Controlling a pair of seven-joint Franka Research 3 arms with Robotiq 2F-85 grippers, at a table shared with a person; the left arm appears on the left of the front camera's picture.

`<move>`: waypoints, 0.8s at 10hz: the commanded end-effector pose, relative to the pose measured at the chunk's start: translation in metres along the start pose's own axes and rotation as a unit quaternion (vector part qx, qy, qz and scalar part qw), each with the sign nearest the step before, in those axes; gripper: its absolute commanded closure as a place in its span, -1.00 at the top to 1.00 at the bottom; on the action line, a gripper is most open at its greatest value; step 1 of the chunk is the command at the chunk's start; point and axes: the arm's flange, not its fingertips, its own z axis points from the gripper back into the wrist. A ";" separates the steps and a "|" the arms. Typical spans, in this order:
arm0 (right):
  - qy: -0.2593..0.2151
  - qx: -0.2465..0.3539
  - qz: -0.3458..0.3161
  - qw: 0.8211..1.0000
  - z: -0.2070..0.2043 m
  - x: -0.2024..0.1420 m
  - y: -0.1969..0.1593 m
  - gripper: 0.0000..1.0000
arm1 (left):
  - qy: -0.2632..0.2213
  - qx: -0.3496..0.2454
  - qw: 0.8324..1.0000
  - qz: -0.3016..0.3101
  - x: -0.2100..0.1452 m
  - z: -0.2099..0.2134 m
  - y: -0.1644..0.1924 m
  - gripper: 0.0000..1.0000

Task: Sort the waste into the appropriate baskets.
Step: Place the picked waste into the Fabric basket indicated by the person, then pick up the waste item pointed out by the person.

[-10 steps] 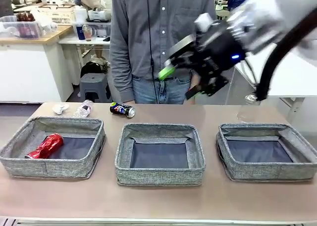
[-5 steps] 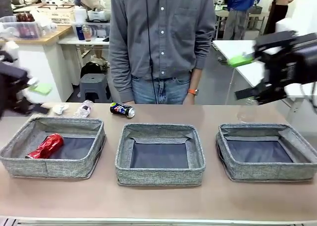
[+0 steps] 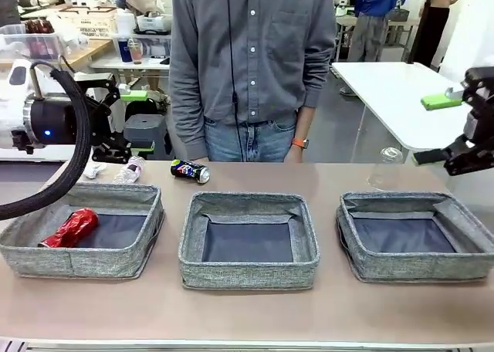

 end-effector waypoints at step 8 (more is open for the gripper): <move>-0.005 0.011 0.020 1.000 0.007 -0.010 0.017 1.00 | 0.012 0.040 0.999 -0.029 -0.008 0.008 -0.011 1.00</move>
